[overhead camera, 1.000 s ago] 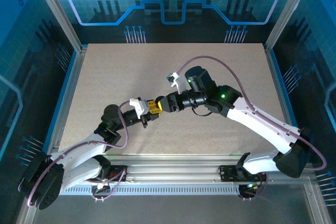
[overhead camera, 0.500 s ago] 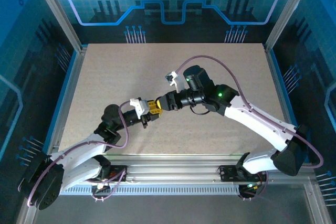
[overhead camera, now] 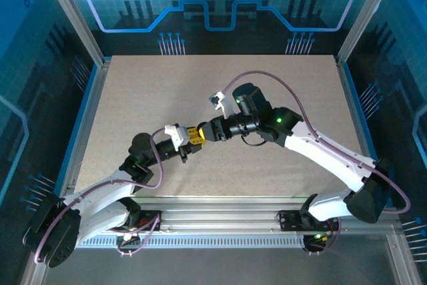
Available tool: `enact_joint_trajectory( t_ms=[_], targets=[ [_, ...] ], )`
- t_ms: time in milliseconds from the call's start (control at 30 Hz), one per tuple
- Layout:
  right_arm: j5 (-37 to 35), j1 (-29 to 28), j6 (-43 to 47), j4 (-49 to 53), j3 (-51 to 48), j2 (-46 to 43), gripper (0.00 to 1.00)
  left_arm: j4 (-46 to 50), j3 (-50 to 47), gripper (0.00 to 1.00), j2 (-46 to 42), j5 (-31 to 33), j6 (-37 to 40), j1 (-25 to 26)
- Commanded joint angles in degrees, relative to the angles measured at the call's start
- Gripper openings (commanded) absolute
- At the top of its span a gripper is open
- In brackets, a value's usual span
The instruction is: Insert the wireless bluetooth earbuds into the charging case
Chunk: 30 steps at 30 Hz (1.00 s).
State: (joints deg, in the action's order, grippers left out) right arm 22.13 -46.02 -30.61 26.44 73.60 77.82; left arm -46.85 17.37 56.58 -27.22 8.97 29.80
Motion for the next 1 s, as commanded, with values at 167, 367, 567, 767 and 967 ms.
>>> enact_joint_trajectory(
  t_ms=[167, 367, 567, 767, 967],
  targets=[
    [-1.9, 3.9, -0.1, 4.6, -1.0, -5.2, 0.36, 1.1, 0.1, 0.19, -1.5, 7.3, -0.7, 0.4],
    [-8.2, 7.0, -2.6, 14.1, 0.4, -2.0, 0.35, 4.0, -0.4, 0.19, -3.2, 12.0, -0.6, 0.4],
    [-10.0, 10.9, -7.4, 17.3, 0.2, 3.8, 0.35, 8.4, -0.6, 0.18, -5.5, 17.9, -0.4, 0.4],
    [-13.8, 13.6, -19.1, 18.5, 1.8, 13.2, 0.4, 9.9, -0.7, 0.19, -6.1, 20.9, -0.5, 0.4],
    [-13.7, 14.4, -27.9, 17.0, 5.8, 23.9, 0.53, 10.3, -0.6, 0.19, -5.9, 22.5, 0.3, 0.4]
  ],
)
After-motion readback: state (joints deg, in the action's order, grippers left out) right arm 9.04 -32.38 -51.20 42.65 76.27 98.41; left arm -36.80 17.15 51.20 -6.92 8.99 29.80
